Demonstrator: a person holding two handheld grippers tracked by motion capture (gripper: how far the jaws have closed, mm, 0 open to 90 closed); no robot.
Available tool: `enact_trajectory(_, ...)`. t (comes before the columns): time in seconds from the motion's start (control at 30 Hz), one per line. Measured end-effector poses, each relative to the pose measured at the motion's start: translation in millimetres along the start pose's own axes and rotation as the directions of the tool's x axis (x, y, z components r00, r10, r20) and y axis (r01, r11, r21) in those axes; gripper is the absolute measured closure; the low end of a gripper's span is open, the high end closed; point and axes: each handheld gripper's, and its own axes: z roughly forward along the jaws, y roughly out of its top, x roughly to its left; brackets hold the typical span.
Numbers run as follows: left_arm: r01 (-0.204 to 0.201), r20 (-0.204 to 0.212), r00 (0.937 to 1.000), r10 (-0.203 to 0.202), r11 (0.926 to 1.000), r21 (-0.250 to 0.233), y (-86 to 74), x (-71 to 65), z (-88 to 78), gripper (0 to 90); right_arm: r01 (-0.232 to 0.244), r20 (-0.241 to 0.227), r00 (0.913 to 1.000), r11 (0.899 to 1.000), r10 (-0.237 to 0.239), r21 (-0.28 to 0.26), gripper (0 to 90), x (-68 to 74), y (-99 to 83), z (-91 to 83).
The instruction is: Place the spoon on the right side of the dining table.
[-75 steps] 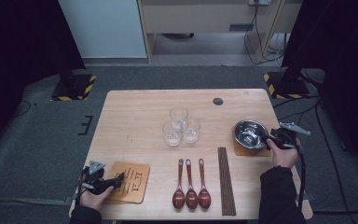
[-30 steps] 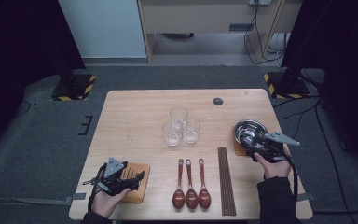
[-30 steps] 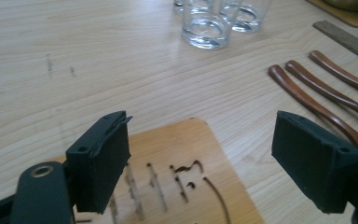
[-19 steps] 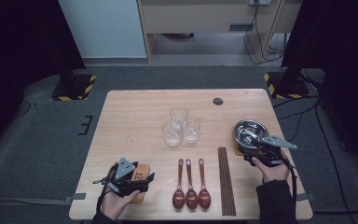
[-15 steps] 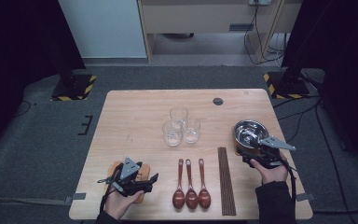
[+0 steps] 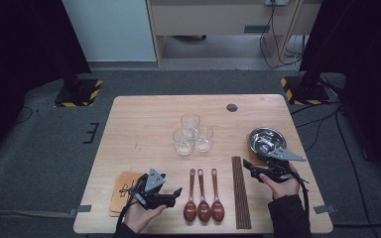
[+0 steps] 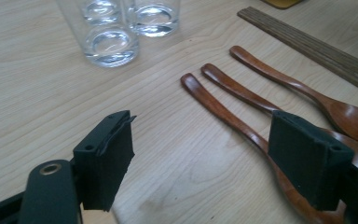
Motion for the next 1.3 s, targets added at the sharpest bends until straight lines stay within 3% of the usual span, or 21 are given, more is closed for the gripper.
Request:
enact_trajectory(0.4, -0.033, 0.06, 0.9977, 0.032, 0.9994, 0.008, 10.4, -23.8, 14.2, 22.2, 0.011, -0.038, 0.9992, 1.0, -0.01, 0.022, 33.5, 9.8, -0.5, 5.8)
enact_trajectory(0.8, -0.09, 0.119, 0.9891, 0.086, 0.9955, 0.029, 16.1, -48.5, 28.4, 22.4, 0.018, -0.053, 0.9985, 0.999, -0.016, 0.032, 34.3, 14.3, -2.3, 10.8)
enact_trajectory(1.3, -0.126, 0.175, 0.9779, 0.114, 0.9903, 0.059, 17.7, -66.8, 42.8, 22.2, 0.027, -0.065, 0.9976, 0.999, -0.024, 0.045, 34.4, 18.2, -3.9, 15.8)
